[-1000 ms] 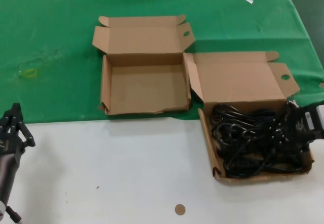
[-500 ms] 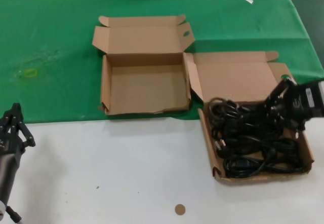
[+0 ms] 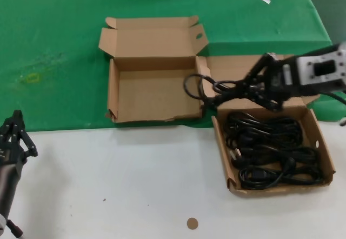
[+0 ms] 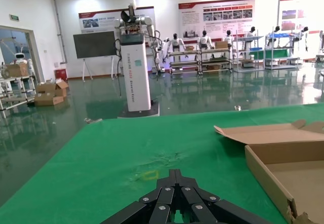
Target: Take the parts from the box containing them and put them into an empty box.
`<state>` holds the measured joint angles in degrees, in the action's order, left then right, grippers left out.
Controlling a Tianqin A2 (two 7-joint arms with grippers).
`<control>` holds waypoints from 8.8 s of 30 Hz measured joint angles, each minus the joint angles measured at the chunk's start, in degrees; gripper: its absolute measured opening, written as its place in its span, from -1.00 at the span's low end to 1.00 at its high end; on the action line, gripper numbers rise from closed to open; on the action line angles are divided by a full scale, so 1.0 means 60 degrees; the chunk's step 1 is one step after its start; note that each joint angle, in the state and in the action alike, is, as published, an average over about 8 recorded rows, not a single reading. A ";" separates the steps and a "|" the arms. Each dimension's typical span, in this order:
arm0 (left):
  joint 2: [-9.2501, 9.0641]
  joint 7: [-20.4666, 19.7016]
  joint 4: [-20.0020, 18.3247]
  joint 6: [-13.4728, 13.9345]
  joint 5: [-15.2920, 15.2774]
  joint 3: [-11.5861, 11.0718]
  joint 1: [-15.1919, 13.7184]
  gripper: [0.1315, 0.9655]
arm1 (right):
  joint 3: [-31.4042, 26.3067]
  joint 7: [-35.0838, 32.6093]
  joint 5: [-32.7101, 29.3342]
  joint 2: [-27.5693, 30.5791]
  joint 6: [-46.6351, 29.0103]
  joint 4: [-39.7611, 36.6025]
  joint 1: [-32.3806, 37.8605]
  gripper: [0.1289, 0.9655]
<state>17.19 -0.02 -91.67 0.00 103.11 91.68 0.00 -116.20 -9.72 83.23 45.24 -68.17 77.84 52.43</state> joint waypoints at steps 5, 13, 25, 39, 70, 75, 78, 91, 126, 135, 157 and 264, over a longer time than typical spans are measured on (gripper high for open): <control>0.0000 0.0000 0.0000 0.0000 0.0000 0.0000 0.0000 -0.97 | -0.0379 0.0215 -0.0402 -0.0830 0.0289 -0.0314 0.0422 -0.94; 0.0000 0.0000 0.0000 0.0000 0.0000 0.0000 0.0000 -0.97 | -0.0929 0.0355 -0.0969 -0.2213 0.0838 -0.1187 0.1062 -0.94; 0.0000 0.0000 0.0000 0.0000 0.0000 0.0000 0.0000 -0.97 | -0.1410 0.0228 -0.1472 -0.3597 0.1631 -0.2474 0.1578 -0.94; 0.0000 0.0000 0.0000 0.0000 0.0000 0.0000 0.0000 -0.97 | -0.1434 -0.0008 -0.1592 -0.3931 0.2171 -0.3171 0.1674 -0.86; 0.0000 0.0000 0.0000 0.0000 0.0000 0.0000 0.0000 -0.80 | -0.0735 0.0355 -0.1034 -0.3928 0.3396 -0.2343 0.0306 0.33; 0.0000 0.0001 0.0000 0.0000 0.0001 0.0000 0.0000 -0.65 | -0.0377 0.0449 -0.0711 -0.3984 0.3987 -0.1998 -0.0366 0.46; 0.0000 0.0002 0.0000 0.0000 0.0001 0.0000 0.0000 -0.65 | -0.0159 0.0506 -0.0514 -0.4018 0.4348 -0.1787 -0.0776 0.55; 0.0000 0.0003 0.0000 0.0000 0.0001 0.0000 0.0000 -0.02 | 0.0791 0.0755 0.0341 -0.4165 0.5913 -0.0874 -0.2557 0.94; 0.0000 0.0002 0.0000 0.0000 0.0004 0.0000 0.0000 1.00 | 0.3344 0.1425 0.2647 -0.4560 1.0134 0.1589 -0.7348 1.00; 0.0000 0.0002 0.0000 0.0000 0.0003 -0.0001 0.0000 1.00 | 0.3862 0.1561 0.3114 -0.4640 1.0990 0.2088 -0.8316 1.00; 0.0000 0.0003 0.0000 0.0000 0.0003 0.0000 0.0000 1.00 | 0.3903 0.1572 0.3152 -0.4647 1.1058 0.2128 -0.8394 1.00; 0.0000 0.0002 0.0000 0.0000 0.0003 0.0000 0.0000 1.00 | 0.3903 0.1572 0.3152 -0.4647 1.1058 0.2128 -0.8394 1.00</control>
<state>17.19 -0.01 -91.67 0.00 103.13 91.67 0.00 -92.78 -0.29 102.14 17.36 -1.82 90.61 2.07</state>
